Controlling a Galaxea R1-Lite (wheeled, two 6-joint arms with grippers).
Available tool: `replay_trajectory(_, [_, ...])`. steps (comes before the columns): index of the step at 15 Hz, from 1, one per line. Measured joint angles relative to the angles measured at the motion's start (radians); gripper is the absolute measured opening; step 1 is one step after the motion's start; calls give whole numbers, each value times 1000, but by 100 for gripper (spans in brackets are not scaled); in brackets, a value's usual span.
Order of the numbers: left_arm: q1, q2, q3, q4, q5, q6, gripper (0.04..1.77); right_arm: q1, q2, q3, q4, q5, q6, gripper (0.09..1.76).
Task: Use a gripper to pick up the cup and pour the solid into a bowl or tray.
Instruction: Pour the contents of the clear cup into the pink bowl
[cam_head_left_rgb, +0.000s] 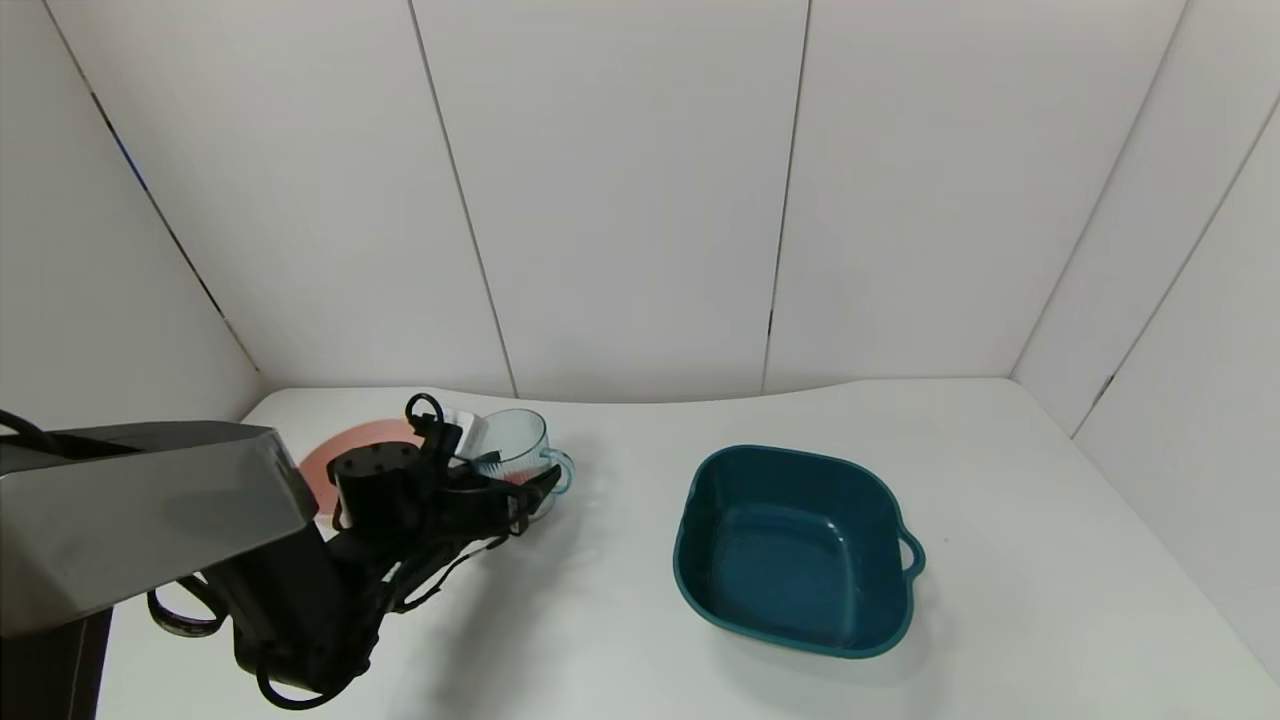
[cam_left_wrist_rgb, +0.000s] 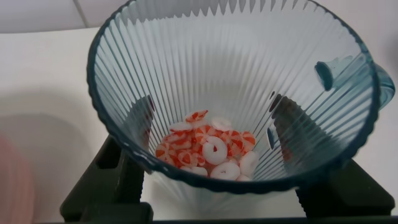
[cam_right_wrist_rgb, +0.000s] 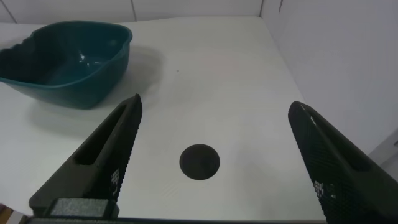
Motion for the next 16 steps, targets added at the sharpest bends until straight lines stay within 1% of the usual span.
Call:
replay_trajectory(3, [0,-88,-3,93,7,1,132,0,0,0,0,0,0,171])
replay_trajectory(6, [4,-199,-16,223,14,5,132,0,0,0,0,0,0,171])
replay_trajectory(8, [21,-275,-33,323,23,9,132,0,0,0,0,0,0,171])
replay_trajectory(10, [52,-339,-53,396,37,17,132,0,0,0,0,0,0,171])
replay_trajectory(13, [106,-416,-86,507,66,62,132,0,0,0,0,0,0,171])
replay_trajectory(16, [174,-456,-96,532,102,129,132,0,0,0,0,1,0,171])
